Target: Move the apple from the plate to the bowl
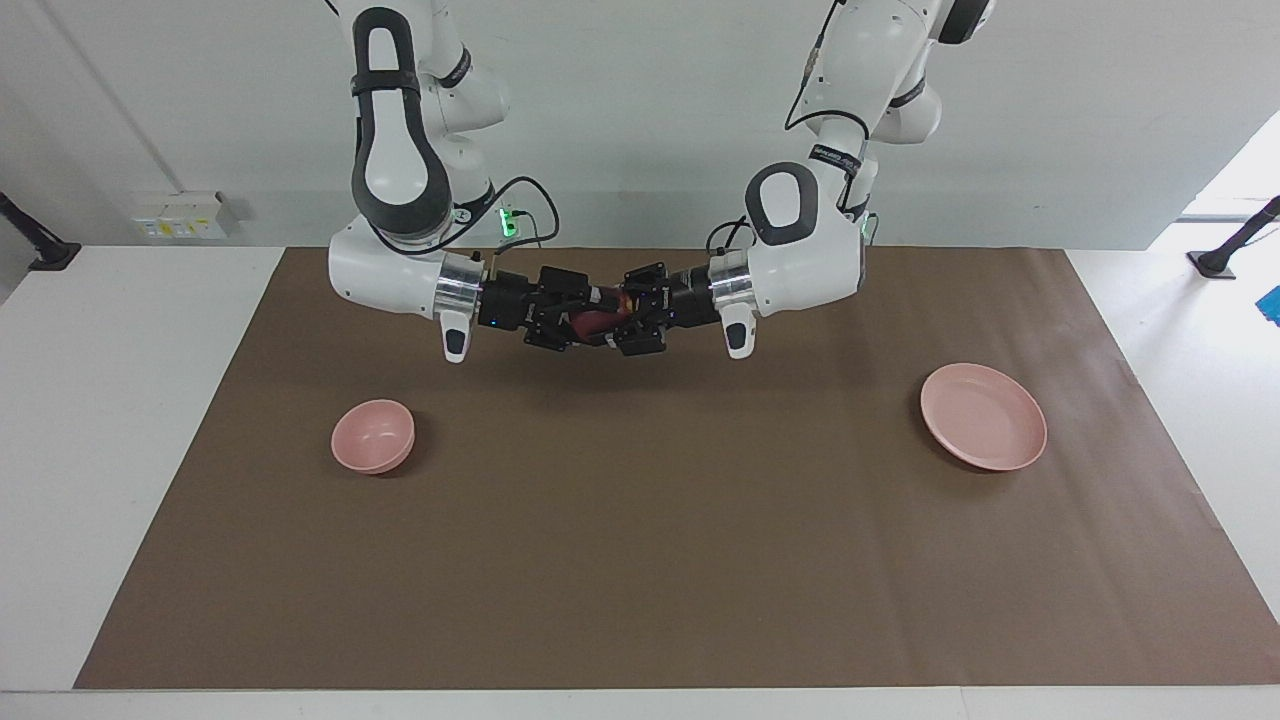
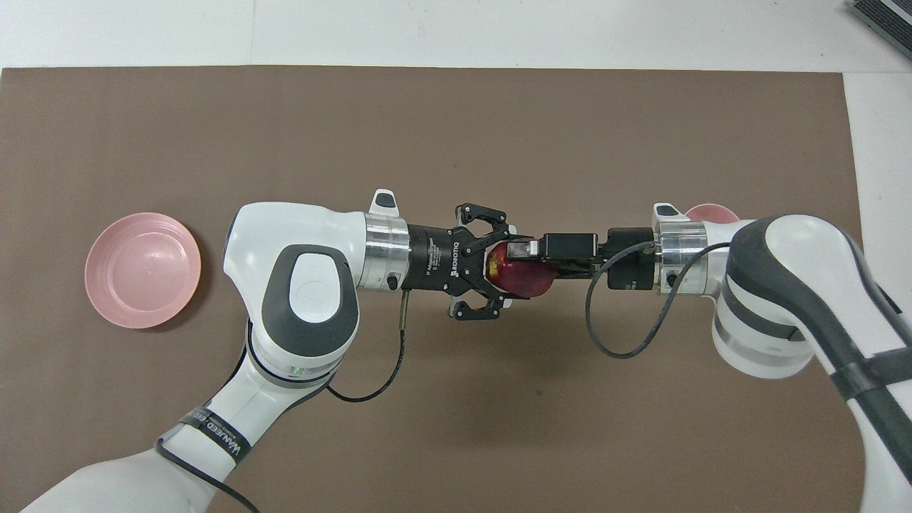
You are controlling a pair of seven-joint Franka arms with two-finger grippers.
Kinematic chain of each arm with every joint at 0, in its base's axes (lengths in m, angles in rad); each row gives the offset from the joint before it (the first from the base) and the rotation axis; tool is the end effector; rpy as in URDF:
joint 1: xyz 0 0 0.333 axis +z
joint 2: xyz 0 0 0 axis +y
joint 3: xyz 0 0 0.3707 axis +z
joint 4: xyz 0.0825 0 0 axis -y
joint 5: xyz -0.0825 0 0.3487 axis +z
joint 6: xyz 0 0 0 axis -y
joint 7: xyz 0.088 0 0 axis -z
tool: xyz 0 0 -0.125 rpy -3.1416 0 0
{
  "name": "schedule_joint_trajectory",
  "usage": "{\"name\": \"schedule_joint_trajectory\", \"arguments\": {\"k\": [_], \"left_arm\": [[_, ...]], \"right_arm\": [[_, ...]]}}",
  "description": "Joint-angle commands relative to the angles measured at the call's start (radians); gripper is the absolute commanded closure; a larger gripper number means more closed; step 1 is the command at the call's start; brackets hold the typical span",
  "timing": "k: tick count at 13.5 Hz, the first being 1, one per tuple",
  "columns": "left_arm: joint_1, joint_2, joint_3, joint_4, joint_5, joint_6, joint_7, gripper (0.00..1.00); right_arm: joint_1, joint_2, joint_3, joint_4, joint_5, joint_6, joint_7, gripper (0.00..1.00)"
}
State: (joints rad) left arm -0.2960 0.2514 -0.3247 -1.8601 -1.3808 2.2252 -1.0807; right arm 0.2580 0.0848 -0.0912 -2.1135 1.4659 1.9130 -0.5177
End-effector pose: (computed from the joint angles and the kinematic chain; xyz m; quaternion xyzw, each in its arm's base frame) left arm 0.4993 -0.3893 0.4913 0.6444 0.5208 -0.3955 0.3964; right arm 0.5176 0.1774 0.4762 -0.7999 0.0462 0.0000 0.5983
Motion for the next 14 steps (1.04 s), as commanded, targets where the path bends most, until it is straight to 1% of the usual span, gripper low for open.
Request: {"name": "schedule_joint_trajectory", "arguments": {"k": [1,12,13,14], "left_arm": [[-0.008,-0.012,0.004,-0.008,-0.021,0.019,-0.001,1.00],[-0.009,-0.012,0.004,-0.007,-0.020,0.027,-0.002,1.00],[-0.011,-0.012,0.004,-0.007,-0.020,0.027,-0.007,0.26],[-0.011,-0.012,0.004,-0.005,-0.017,0.028,-0.008,0.00]], "right_arm": [[-0.002,-0.017,0.005,-0.014,-0.065,0.004,0.044,1.00],[-0.002,-0.017,0.005,-0.014,-0.067,0.004,0.050,1.00],[-0.002,-0.017,0.005,-0.014,-0.067,0.004,0.051,1.00],[-0.003,-0.017,0.004,-0.014,-0.068,0.004,0.053,1.00]]}}
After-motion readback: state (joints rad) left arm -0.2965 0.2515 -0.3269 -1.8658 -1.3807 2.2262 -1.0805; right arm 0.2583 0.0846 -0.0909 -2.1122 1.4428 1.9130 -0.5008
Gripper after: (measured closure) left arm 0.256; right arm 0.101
